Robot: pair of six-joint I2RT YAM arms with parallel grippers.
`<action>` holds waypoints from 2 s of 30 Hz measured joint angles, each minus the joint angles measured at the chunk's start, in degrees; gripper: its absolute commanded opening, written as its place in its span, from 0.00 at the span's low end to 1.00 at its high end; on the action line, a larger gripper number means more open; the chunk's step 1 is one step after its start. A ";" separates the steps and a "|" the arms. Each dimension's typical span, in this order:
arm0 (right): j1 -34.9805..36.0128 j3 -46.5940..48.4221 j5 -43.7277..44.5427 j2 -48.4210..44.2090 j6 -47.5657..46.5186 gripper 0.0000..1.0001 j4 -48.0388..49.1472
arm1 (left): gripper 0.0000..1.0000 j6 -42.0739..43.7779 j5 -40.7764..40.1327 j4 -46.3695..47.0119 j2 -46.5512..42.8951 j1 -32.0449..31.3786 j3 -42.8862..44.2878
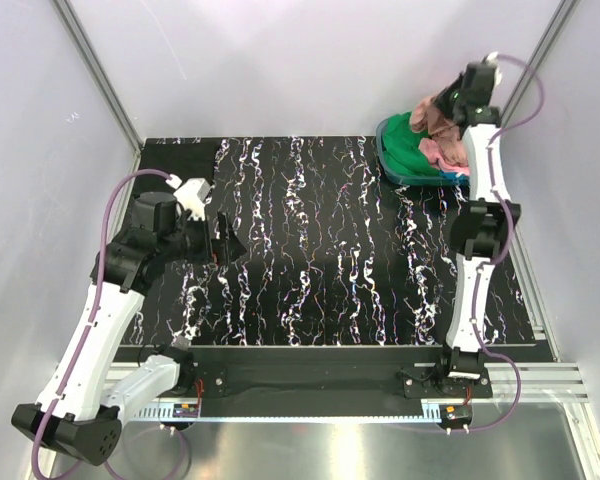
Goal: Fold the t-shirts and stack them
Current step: Move the tshirt to the center of the board, then flatten the tshirt out
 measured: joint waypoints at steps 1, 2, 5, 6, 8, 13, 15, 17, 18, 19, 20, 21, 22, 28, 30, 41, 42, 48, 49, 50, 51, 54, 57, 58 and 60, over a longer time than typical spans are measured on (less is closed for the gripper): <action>0.00 -0.09 0.00 -2.45 -0.13 0.00 -0.57 | 0.99 -0.46 0.26 0.46 -0.07 0.13 0.02; 0.00 -0.11 -0.04 -5.42 -0.44 0.00 -0.61 | 0.99 -1.05 0.57 0.83 -0.13 0.33 0.17; -0.02 0.09 -0.11 -14.43 -1.42 0.00 -0.11 | 0.99 -2.67 1.70 1.44 -0.04 0.74 1.62; -0.02 0.63 -0.15 -17.22 -1.70 0.00 0.22 | 0.99 -3.37 2.29 1.90 -0.02 0.83 2.27; -0.04 2.34 -0.70 -22.71 -1.79 0.00 2.12 | 0.99 -5.05 3.56 3.28 -0.02 0.94 3.17; 0.09 4.35 -4.61 -33.20 1.90 0.00 7.87 | 0.99 -9.22 6.56 6.58 -0.07 0.94 3.30; 0.83 4.61 -6.19 -36.11 3.58 0.00 7.78 | 0.99 -10.58 6.82 7.41 -0.33 0.94 3.30; 3.26 3.54 -7.67 -38.64 4.20 0.00 6.69 | 0.99 -11.67 6.75 8.11 -0.90 0.94 3.28; 4.76 2.32 -8.22 -39.85 4.28 0.00 5.88 | 0.99 -12.13 6.64 8.50 -1.38 0.94 3.28; 7.30 0.33 -9.20 -41.48 4.39 0.00 4.26 | 0.99 -12.57 6.32 8.76 -1.99 0.94 3.28; 9.68 -2.47 -9.94 -43.25 4.57 0.00 3.02 | 0.99 -13.03 5.99 8.87 -2.67 1.01 3.34; 11.54 -5.55 -10.75 -44.96 4.70 0.00 1.92 | 0.99 -13.40 5.57 8.85 -3.37 1.05 3.50; 13.90 -9.33 -11.69 -46.97 4.74 0.00 0.33 | 0.99 -13.79 5.14 8.85 -4.02 1.05 3.72; 25.11 -35.56 -16.28 -57.44 5.79 0.19 -4.96 | 0.99 -14.75 3.61 7.93 -5.29 1.05 7.89; 27.54 -43.01 -18.64 -58.58 5.99 0.35 -6.23 | 0.99 -14.67 3.02 7.06 -5.38 1.05 9.20; 29.22 -63.06 -15.08 -59.14 -8.39 0.74 -22.08 | 0.99 -21.11 -1.33 5.75 -6.01 -11.26 -0.90; 29.22 -65.33 -14.84 -59.82 -9.11 0.73 -22.56 | 0.99 -22.43 -3.10 5.66 -4.15 -15.15 -1.79; 29.11 -83.84 -11.39 -67.12 -9.94 0.48 -24.13 | 0.97 -26.12 -11.56 7.37 15.93 -29.44 0.37; 28.63 -86.23 -10.34 -68.65 -9.31 0.45 -24.22 | 0.95 -25.90 -12.28 7.63 19.34 -30.62 1.42; 27.89 -87.62 -9.64 -69.70 -8.81 0.43 -24.30 | 0.94 -25.27 -12.90 7.87 24.24 -31.45 3.82; 26.49 -89.05 -8.85 -70.97 -8.28 0.42 -24.46 | 0.93 -24.68 -13.14 8.17 27.47 -32.54 5.70; 17.70 -91.17 -8.96 -73.42 -7.87 0.44 -24.50 | 0.89 -22.08 -13.51 8.98 37.40 -34.03 13.33; 8.85 -91.27 -7.50 -73.72 -7.78 0.50 -24.44 | 0.88 -19.69 -13.66 10.36 44.94 -34.38 19.47; 7.54 -91.30 -6.97 -73.70 -7.80 0.55 -24.50 | 0.88 -18.99 -13.68 10.49 47.21 -34.38 21.22; 7.04 -91.36 -6.51 -73.70 -7.69 0.60 -24.44 | 0.90 -17.88 -13.94 10.47 51.52 -34.38 24.09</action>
